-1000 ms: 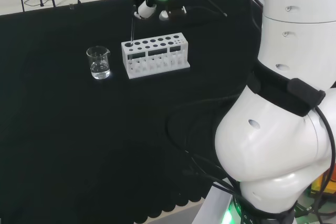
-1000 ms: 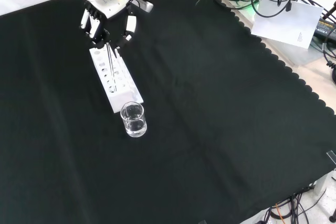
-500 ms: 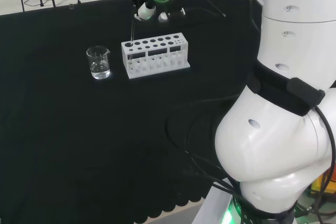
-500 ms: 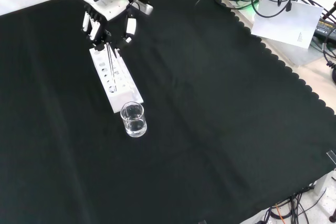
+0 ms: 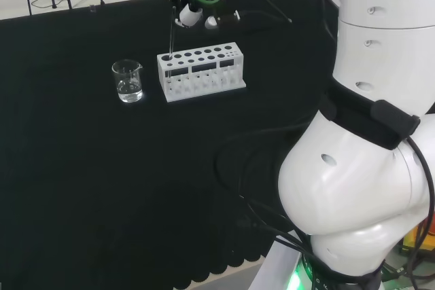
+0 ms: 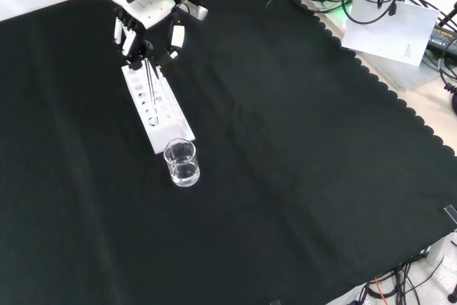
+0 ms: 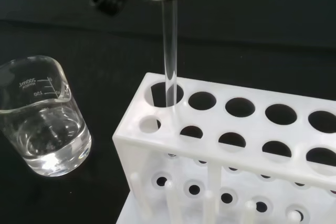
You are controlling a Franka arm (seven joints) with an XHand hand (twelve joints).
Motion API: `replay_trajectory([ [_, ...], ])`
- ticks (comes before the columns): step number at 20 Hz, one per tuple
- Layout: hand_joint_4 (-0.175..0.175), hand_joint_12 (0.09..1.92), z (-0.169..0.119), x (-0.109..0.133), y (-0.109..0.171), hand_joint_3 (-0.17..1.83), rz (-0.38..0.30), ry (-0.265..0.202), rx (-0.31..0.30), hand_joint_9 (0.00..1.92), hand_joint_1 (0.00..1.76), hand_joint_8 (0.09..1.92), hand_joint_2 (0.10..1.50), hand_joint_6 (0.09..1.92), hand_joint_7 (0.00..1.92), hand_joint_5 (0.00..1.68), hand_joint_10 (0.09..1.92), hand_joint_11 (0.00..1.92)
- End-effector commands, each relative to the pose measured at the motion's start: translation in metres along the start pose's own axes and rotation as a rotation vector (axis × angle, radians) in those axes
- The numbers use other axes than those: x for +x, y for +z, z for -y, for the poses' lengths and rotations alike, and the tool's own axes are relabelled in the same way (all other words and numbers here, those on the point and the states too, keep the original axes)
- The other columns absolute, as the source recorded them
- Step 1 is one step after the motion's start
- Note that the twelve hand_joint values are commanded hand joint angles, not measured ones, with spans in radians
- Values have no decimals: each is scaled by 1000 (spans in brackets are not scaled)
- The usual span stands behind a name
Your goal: Take the glass rod from the white test tube rack.
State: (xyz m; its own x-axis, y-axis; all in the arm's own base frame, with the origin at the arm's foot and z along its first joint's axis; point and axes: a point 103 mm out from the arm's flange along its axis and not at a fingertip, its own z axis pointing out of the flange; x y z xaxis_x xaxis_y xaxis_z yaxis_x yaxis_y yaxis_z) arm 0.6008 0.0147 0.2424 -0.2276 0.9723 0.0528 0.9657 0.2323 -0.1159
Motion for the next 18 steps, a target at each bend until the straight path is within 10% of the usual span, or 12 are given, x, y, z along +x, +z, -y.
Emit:
replay_trajectory([
  [1,-175,1148,-12,5,-3,728,-2,-18,-11,1490,1053,812,691,942,1359,777,695,1002],
  [6,-175,1146,-17,11,-6,731,7,-29,-16,1497,1060,811,691,943,1369,784,693,1017],
  [11,-175,1049,-19,8,-4,276,19,-20,-8,1519,1195,821,948,944,1310,1017,683,1147],
  [18,-175,918,-19,7,-5,369,32,-25,-42,1520,1283,907,877,835,1160,1050,713,1271],
])
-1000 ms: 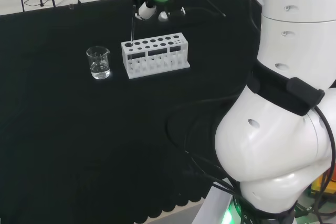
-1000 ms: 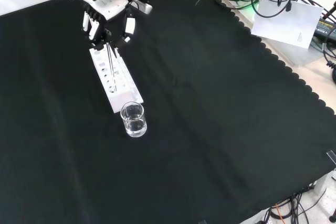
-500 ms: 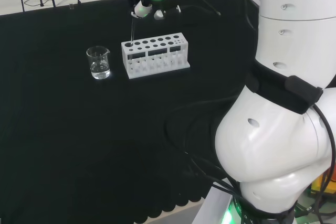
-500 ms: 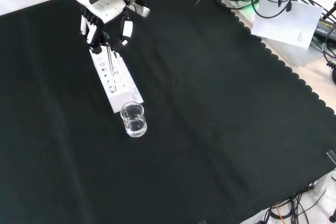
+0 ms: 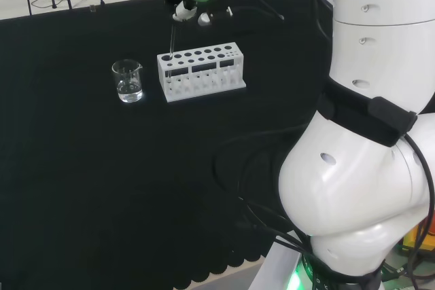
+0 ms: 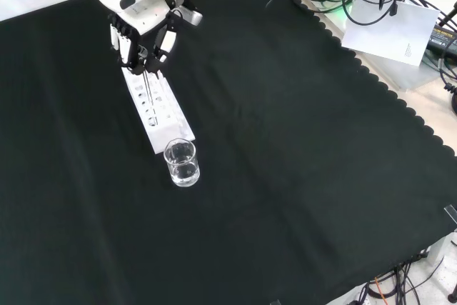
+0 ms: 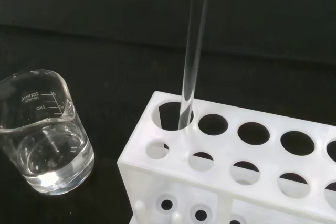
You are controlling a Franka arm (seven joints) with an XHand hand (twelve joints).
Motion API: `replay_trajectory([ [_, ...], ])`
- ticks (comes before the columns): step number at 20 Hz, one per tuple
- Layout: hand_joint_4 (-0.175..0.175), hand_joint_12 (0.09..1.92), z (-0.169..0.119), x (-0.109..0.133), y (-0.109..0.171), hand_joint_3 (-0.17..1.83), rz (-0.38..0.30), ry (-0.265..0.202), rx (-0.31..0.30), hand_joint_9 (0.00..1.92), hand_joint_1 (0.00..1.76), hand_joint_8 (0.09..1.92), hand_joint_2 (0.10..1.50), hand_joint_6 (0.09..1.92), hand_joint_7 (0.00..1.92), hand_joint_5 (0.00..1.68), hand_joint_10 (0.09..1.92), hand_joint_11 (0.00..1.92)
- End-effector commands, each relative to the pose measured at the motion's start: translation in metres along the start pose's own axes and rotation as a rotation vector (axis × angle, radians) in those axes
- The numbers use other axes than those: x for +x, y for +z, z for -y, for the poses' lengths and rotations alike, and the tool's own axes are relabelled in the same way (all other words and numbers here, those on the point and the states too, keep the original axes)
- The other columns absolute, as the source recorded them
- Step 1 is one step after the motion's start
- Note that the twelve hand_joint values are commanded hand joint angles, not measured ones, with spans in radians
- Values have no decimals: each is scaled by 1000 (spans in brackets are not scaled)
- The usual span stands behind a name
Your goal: Take the glass rod from the white test tube rack.
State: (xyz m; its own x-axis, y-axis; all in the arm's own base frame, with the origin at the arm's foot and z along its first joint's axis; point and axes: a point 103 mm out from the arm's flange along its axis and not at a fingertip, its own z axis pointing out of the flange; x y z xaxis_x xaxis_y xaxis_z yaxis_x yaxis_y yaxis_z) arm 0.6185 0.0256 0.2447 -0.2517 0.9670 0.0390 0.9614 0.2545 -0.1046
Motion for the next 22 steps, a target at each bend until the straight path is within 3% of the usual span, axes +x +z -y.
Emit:
replay_trajectory([
  [1,-175,844,0,2,-1,341,8,-12,-32,1527,1287,929,892,787,1177,1038,724,1285],
  [5,-175,685,0,10,-1,370,9,-62,-76,1623,1302,912,853,581,1236,1111,652,1312],
  [9,-175,665,3,17,-13,157,-6,-94,-118,1703,1307,865,947,411,1249,1171,459,1293],
  [13,-175,687,9,19,-30,57,-7,-99,-126,1730,1308,853,993,360,1251,1189,384,1283],
  [22,-175,703,25,19,-63,36,-10,-101,-138,1746,1308,854,1003,346,1249,1193,356,1279],
])
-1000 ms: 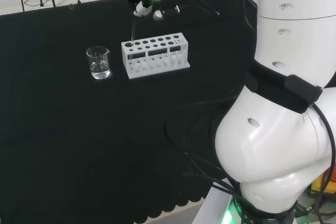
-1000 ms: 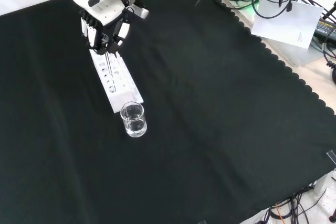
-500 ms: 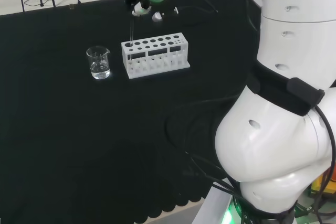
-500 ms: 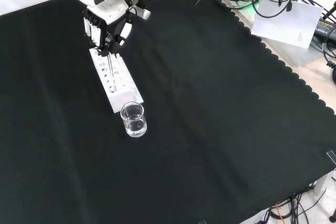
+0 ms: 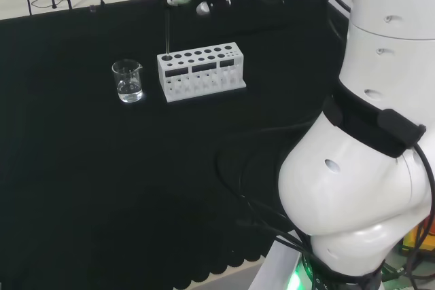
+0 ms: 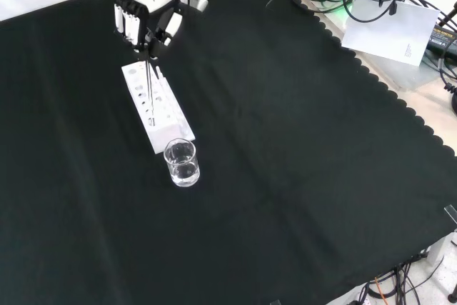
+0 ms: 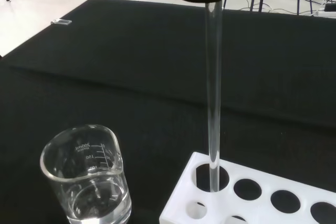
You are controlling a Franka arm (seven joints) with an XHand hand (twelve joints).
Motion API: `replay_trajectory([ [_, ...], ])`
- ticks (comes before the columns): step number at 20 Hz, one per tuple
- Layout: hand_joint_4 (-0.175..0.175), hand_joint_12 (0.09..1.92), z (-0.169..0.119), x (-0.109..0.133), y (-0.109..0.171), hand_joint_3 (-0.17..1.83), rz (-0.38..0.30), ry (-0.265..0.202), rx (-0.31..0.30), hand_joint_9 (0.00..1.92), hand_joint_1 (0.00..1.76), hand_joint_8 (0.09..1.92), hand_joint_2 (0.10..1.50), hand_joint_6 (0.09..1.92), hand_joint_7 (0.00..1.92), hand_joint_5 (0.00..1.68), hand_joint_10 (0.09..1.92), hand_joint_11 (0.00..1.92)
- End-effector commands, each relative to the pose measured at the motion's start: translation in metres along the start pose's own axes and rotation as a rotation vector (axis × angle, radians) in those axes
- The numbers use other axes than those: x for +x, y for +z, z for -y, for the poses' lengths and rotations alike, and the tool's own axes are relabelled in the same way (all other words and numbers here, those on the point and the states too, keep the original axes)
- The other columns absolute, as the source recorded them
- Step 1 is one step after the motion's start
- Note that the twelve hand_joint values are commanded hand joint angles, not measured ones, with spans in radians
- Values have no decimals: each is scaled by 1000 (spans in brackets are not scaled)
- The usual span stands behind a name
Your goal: Take the glass rod from the white test tube rack.
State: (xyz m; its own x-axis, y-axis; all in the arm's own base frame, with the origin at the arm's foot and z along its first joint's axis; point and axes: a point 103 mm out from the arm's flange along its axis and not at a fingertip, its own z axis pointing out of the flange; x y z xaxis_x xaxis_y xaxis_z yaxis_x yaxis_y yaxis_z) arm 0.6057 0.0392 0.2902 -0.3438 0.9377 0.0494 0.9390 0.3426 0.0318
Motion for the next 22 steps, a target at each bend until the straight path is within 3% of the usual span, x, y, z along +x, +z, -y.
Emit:
replay_trajectory([
  [1,-175,704,10,3,-25,35,-1,-5,-3,1747,1308,854,1004,346,1249,1192,354,1279],
  [11,-175,710,17,13,-57,29,-2,-10,-31,1757,1308,864,1009,346,1243,1190,342,1280],
  [22,-175,717,16,30,-67,22,-19,-45,-54,1767,1308,866,1013,352,1242,1187,326,1281],
])
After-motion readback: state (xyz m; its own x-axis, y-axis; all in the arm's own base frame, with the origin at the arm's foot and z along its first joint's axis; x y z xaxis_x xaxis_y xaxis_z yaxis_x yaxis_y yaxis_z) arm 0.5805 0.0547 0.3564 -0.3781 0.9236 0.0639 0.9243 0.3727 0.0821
